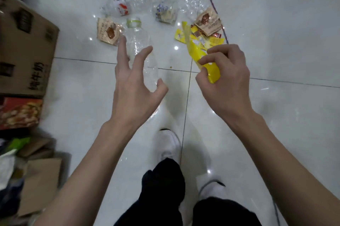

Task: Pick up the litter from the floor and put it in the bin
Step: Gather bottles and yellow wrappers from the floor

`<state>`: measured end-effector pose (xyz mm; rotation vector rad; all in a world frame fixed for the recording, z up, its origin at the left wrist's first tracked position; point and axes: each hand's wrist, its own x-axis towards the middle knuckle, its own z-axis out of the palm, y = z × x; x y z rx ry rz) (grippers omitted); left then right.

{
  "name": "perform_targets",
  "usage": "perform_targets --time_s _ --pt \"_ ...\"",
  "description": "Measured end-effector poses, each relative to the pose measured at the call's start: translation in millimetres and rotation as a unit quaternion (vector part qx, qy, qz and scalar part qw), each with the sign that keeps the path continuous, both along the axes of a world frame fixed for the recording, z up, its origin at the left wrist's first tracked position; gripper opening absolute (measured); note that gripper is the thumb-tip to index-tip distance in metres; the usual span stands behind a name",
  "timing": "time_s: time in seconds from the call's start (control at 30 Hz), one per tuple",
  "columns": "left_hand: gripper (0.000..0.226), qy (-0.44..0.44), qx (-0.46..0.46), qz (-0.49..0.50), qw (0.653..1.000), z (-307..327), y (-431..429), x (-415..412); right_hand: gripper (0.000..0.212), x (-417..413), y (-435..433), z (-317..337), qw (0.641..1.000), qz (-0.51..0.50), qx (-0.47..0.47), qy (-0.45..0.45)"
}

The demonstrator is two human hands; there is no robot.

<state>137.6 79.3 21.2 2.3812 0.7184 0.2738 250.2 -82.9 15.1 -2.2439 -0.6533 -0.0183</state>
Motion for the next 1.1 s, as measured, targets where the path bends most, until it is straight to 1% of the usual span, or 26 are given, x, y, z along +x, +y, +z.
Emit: perform_targets --time_s 0.1,0.23,0.43,0.5,0.6,0.73,0.83,0.93,1.1 --pt "0.066 -0.009 -0.006 -0.010 1.000 107 -13 2 0.019 -5 -13 105 1.000 -0.026 0.014 0.003" --pt "0.067 -0.035 -0.016 -0.030 0.999 265 -34 10 0.018 -9 -27 263 0.998 -0.048 0.039 -0.012" --pt "0.068 -0.078 0.002 -0.058 0.995 494 -72 6 0.018 -27 -62 495 0.990 -0.098 0.103 -0.016" --pt "0.068 -0.080 -0.002 -0.067 0.995 558 -90 -6 0.018 -41 -80 557 0.987 -0.114 0.114 -0.015" --pt "0.068 -0.092 -0.005 -0.077 0.993 629 -118 -32 0.016 -69 -110 627 0.982 -0.133 0.133 -0.028" --pt "0.068 -0.109 -0.019 -0.097 0.989 682 -154 -66 0.013 -118 -149 677 0.978 -0.155 0.130 -0.044" --pt "0.067 -0.118 -0.036 -0.135 0.983 699 -178 -97 0.019 -165 -179 697 0.974 -0.187 0.115 -0.063" --pt "0.067 -0.116 -0.058 -0.185 0.974 703 -197 -127 0.020 -217 -202 703 0.964 -0.235 0.100 -0.075" --pt "0.067 -0.095 -0.100 -0.291 0.947 681 -220 -175 0.019 -313 -230 689 0.933 -0.346 0.061 -0.074"
